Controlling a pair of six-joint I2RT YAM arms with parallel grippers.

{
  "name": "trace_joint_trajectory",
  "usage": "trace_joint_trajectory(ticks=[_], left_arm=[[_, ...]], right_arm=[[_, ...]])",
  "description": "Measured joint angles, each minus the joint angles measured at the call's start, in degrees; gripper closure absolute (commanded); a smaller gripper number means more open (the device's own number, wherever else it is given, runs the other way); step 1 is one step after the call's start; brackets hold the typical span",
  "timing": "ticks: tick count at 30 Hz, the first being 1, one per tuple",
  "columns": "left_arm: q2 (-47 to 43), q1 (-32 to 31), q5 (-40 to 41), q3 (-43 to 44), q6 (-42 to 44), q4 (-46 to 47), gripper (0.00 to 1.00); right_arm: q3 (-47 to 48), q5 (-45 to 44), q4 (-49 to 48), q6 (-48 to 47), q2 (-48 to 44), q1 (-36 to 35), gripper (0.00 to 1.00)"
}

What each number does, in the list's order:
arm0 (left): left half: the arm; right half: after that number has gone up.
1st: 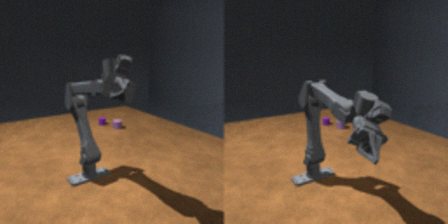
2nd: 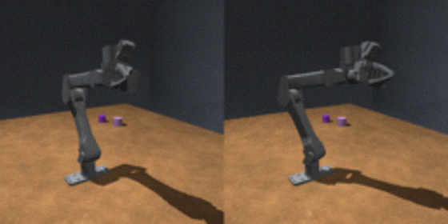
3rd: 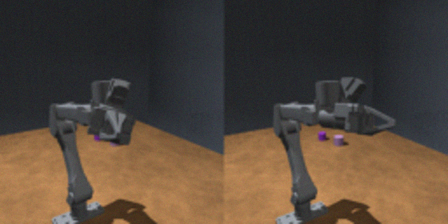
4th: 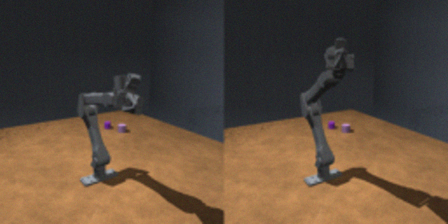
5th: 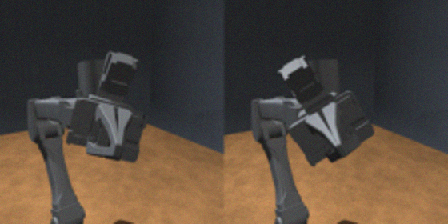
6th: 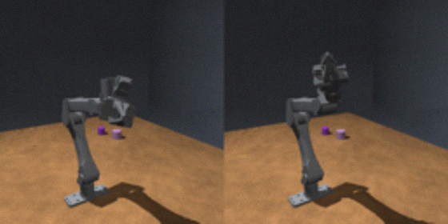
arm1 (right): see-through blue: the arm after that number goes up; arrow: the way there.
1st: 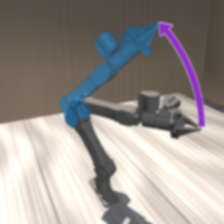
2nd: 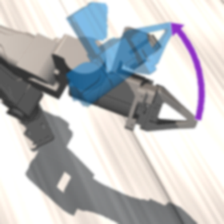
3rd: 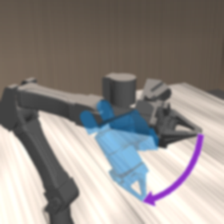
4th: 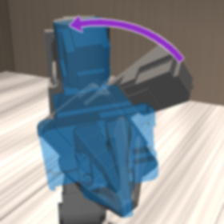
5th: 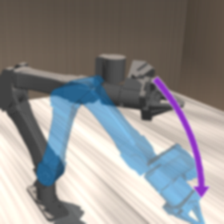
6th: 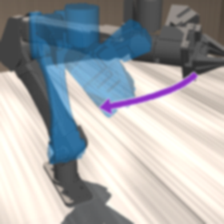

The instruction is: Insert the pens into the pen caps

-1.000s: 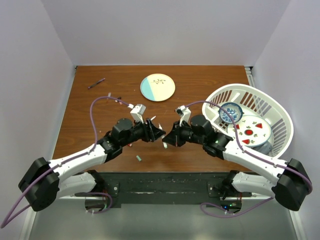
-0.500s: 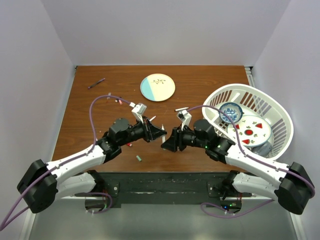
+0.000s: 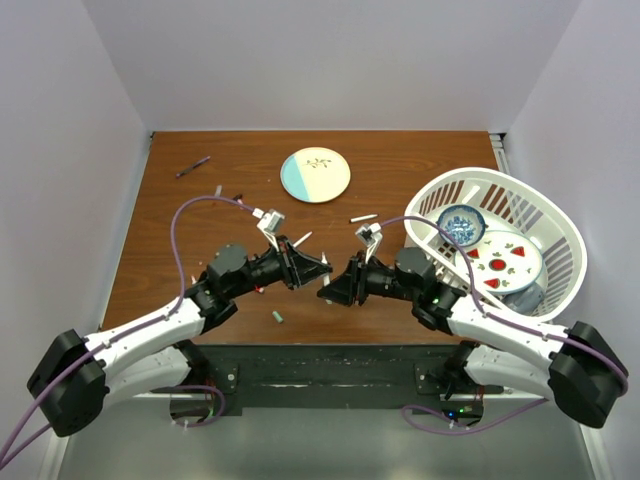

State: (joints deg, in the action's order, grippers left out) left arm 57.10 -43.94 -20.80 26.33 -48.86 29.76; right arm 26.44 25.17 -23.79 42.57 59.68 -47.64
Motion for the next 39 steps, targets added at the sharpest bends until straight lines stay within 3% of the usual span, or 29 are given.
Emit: trace_joint_trajectory(ticks=[3, 7, 8, 14, 18, 23, 27, 39], left_arm=[[-0.28, 0.07, -0.04, -0.85, -1.6, 0.9, 1.0], [-1.11, 0.11, 0.68, -0.83, -2.56, 0.24, 0.57], [-1.46, 0.02, 1.53, -0.66, -2.73, -1.05, 0.54], [-1.16, -0.9, 9.64, 7.23, -5.42, -20.46, 0.56], [0.39, -1.6, 16.92, 15.1, -11.98, -37.29, 0.56], [2.29, 1.01, 26.58, 16.48, -17.42, -55.95, 0.51], [-0.33, 1.07, 25.62, 14.1, -18.12, -58.64, 0.34], [-16.72, 1.07, 32.44, 8.96, -38.97, -74.07, 0.37]], right_arm=[[-0.66, 0.85, -3.5, 1.03, 0.07, -0.15, 1.0], [-1.44, 1.44, -6.34, 1.64, 0.28, -0.24, 1.0], [-1.62, 1.4, -6.6, 2.05, 0.26, -0.26, 1.0], [-1.92, -2.25, -2.05, 2.32, -2.56, -0.24, 1.0], [-1.97, -6.1, 4.57, 1.25, -5.88, -0.22, 1.0], [-2.03, -7.78, 8.46, -0.66, -10.49, -0.2, 1.0], [-2.03, -8.9, 10.49, -1.73, -11.41, -0.2, 1.0], [-2.03, -10.86, 13.92, -2.73, -11.85, -0.2, 1.0]])
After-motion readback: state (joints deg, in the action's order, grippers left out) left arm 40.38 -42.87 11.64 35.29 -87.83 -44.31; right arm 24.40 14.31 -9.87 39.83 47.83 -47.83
